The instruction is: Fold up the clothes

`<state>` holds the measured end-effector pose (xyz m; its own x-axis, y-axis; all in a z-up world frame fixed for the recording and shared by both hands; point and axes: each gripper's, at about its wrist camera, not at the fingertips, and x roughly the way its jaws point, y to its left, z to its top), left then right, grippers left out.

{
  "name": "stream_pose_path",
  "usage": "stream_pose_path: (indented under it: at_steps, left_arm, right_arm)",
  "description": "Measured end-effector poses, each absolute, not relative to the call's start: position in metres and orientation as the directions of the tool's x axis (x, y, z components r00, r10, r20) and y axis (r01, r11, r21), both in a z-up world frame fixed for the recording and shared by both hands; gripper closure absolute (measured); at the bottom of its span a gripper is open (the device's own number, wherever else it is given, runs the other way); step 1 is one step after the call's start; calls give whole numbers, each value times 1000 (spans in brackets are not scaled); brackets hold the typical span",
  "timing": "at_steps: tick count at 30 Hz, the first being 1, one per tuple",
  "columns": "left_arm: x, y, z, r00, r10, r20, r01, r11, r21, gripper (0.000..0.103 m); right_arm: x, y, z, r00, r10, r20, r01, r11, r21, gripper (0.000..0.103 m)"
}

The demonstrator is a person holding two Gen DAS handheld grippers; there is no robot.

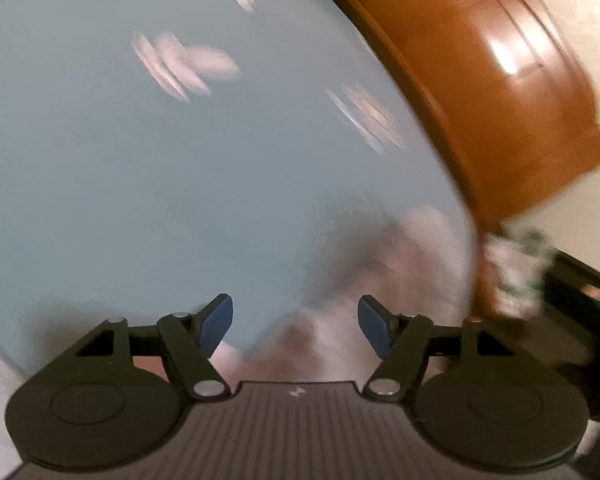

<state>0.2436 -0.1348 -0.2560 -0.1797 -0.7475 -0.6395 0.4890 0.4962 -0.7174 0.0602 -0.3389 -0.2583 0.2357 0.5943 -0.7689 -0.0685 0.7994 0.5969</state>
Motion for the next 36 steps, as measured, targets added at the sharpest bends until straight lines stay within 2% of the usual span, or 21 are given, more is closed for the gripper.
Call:
stream_pose_path:
  at_steps: [8, 11, 14, 18, 22, 25, 30, 33, 36]
  left_arm:
    - [237, -161, -295, -377, -718, -585, 414, 435, -800, 34]
    - [242, -171, -310, -480, -758, -441, 297, 333, -895, 26]
    - [249, -177, -318, -482, -801, -356, 212, 287, -934, 26]
    - [267, -154, -312, -329, -922, -203, 93, 183, -979, 26]
    - [291, -109, -309, -73, -988, -138, 13, 137, -990, 26]
    - [298, -100, -302, -69, -973, -222, 54, 219, -974, 26]
    - [276, -136, -304, -282, -890, -358, 163, 323, -932, 26]
    - [259, -160, -296, -330, -797, -505, 364, 387, -847, 28]
    - [241, -173, -281, -274, -711, -647, 592, 405, -696, 28]
  right_arm:
    - [57, -343, -260, 215, 601, -770, -86, 797, 598, 58]
    - [54, -343, -262, 205, 603, -771, -84, 796, 600, 58]
    - [50, -338, -266, 197, 598, -777, -81, 800, 595, 57]
    - [46, -340, -265, 200, 592, -781, -71, 803, 591, 56]
    - [43, -346, -265, 211, 584, -784, -45, 807, 589, 53]
    - [43, -347, -267, 217, 581, -784, -33, 808, 589, 53]
    - [44, -350, -269, 209, 588, -781, -38, 803, 595, 53]
    - [46, -349, -268, 204, 589, -782, -52, 804, 592, 53]
    - [48, -353, -262, 213, 581, -785, -78, 811, 579, 53]
